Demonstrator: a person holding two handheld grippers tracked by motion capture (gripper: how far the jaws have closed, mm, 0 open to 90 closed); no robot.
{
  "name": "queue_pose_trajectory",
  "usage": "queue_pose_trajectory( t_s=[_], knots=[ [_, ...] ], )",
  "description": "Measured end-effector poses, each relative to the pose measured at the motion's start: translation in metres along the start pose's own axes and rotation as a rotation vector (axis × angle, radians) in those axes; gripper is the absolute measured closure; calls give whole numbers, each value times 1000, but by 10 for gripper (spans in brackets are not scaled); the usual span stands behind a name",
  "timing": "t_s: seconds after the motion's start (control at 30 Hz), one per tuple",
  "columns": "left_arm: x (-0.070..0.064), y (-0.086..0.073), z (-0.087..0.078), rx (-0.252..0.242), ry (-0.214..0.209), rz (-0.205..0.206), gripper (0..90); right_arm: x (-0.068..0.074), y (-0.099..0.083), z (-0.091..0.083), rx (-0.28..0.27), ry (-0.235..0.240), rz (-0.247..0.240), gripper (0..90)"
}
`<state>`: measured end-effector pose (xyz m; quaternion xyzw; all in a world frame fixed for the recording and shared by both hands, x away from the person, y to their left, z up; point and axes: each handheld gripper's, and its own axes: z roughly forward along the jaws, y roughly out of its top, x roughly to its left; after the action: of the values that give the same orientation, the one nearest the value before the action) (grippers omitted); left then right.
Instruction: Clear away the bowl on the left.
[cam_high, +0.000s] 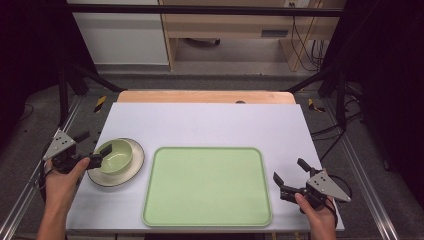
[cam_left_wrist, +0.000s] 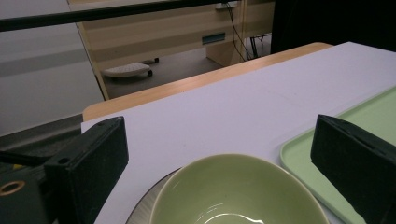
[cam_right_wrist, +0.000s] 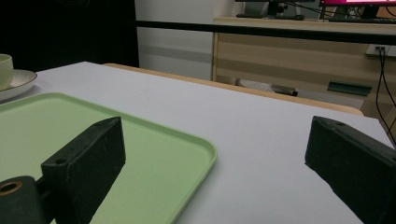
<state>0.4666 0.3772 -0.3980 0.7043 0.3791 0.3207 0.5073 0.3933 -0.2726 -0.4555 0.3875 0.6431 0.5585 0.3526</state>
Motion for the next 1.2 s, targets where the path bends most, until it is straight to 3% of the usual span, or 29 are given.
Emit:
queue_pose_trajectory(
  t_s=[0.23, 0.37, 0.57, 0.9, 1.1, 1.2],
  knots=[
    [1, -2, 1, 13, 12, -6, 43, 0, 0, 0, 0, 1, -5, 52],
    [3, -4, 1, 30, 35, 6, 58, 0, 0, 0, 5, -2, -10, 53],
    [7, -6, 0, 45, 70, -8, 64, 3, 0, 2, 8, 6, -13, 54],
    [7, -4, 1, 69, 98, -9, 86, 3, 1, 1, 13, -1, -15, 59],
    [10, 6, 15, 89, 100, -11, 95, 3, 1, 1, 8, 1, -7, 59],
    [13, 3, 22, 102, 109, -24, 97, 4, 1, 1, 13, 7, -12, 59]
  ],
)
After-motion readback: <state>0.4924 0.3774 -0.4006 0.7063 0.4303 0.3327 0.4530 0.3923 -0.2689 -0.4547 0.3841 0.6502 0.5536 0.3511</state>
